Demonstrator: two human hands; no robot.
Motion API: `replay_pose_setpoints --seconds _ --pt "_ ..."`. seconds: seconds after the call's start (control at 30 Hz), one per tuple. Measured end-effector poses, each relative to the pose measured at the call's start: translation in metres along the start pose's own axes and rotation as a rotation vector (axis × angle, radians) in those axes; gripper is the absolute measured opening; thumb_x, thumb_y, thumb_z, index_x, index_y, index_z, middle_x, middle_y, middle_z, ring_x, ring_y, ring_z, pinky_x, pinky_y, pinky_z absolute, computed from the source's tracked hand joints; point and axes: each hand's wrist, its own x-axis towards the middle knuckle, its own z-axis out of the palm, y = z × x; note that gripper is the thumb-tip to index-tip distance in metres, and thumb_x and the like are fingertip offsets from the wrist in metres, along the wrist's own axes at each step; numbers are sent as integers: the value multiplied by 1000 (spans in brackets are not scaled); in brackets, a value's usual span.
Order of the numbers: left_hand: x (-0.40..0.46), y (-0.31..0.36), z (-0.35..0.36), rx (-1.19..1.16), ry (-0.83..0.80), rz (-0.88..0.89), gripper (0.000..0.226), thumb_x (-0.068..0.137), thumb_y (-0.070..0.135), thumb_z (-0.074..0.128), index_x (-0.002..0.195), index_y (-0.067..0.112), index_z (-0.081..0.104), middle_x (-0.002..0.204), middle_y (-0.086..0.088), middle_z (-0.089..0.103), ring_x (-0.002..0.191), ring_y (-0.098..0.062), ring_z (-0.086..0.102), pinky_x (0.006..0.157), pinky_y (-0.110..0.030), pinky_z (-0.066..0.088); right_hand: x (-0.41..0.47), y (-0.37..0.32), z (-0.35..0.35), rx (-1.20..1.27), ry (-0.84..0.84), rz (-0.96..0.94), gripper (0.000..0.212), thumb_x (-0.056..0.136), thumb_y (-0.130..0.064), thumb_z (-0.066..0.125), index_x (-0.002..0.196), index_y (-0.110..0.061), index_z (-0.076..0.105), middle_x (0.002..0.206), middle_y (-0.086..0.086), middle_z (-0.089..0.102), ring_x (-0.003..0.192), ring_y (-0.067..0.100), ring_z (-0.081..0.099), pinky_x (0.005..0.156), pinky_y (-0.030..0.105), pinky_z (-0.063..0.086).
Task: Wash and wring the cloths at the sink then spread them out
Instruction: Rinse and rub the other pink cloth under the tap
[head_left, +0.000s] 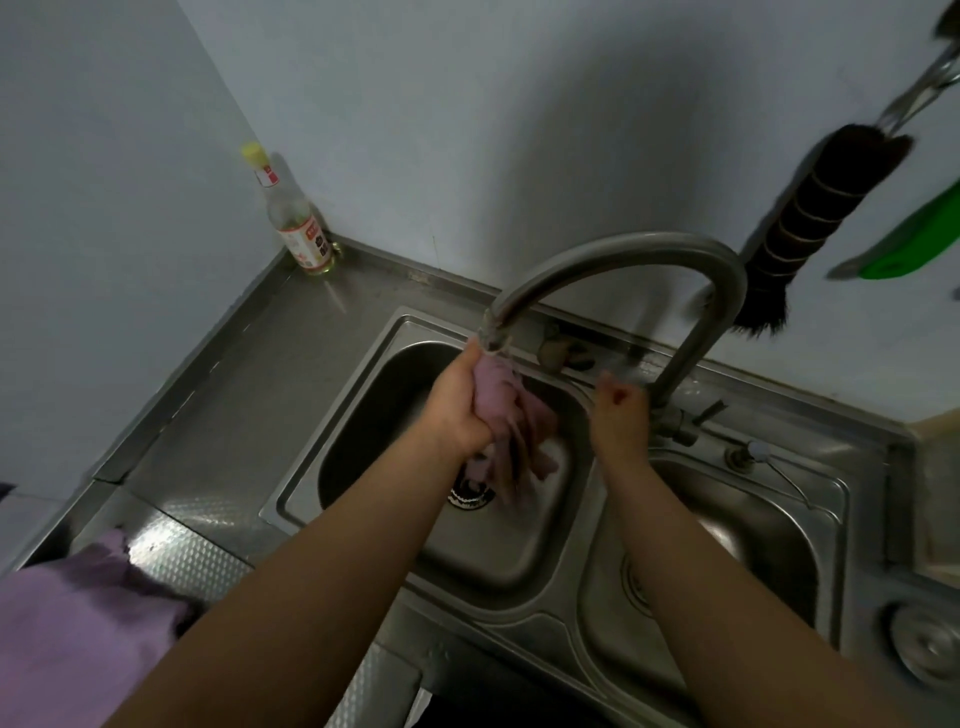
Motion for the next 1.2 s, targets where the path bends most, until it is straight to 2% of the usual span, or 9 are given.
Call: replay_pose_setpoints --seconds 0.07,0.1,0.17,0.23,0.33,0.4,0.5,0.73,1.2 --pt "5 0 -6 -25 16 25 35 100 41 44 95 14 66 74 -14 68 81 -27 62 100 -45 42 13 19 -26 167 329 135 25 99 -22 46 81 -6 52 81 7 57 73 14 56 73 29 41" --pt "6 0 -6 -27 14 31 35 99 39 47 90 12 66 76 -11 64 83 -24 58 102 -43 40 20 26 -38 181 444 179 23 97 -22 48 93 -1 54 96 14 59 85 20 60 75 31 43" --pt "12 -2 -8 -22 -35 9 30 92 36 56 87 7 61 85 -8 56 91 -23 51 111 -43 33 37 36 -59 110 527 258 42 96 -33 50 122 0 48 124 21 50 109 28 54 87 36 47" --pt "12 -2 -8 -7 -96 11 32 80 36 64 93 8 57 93 -9 50 97 -28 48 114 -48 27 53 42 -74 -62 446 284 50 98 -42 41 131 -5 45 129 20 49 115 31 50 92 41 45" --pt "8 -1 -5 -47 -167 -19 44 69 32 71 103 8 54 116 -12 42 119 -30 36 111 -56 29 60 37 -84 -198 177 185 53 103 -43 20 123 -4 49 108 17 54 99 28 51 86 38 38" --pt "2 0 0 -35 -170 -44 37 75 32 67 98 6 56 123 -13 42 124 -33 41 110 -56 33 60 37 -86 -260 127 151 58 101 -48 18 117 -4 52 103 19 55 94 28 52 83 39 38" --pt "0 1 2 35 -147 -27 46 97 35 42 87 -2 68 103 -20 65 102 -36 62 98 -54 43 63 42 -87 -390 137 123 61 101 -50 18 114 -3 54 104 22 59 97 36 56 80 41 41" --pt "1 -2 4 4 -170 -11 59 97 40 41 139 0 46 142 -28 46 132 -41 44 114 -55 27 60 43 -87 -393 164 74 57 101 -47 19 105 -2 54 92 21 59 82 31 55 72 39 42" --pt "13 -3 -1 20 -129 20 53 96 41 45 129 1 54 140 -26 47 129 -41 45 116 -54 24 46 42 -90 -277 178 10 49 104 -36 24 113 2 53 90 13 47 82 21 43 73 29 26"
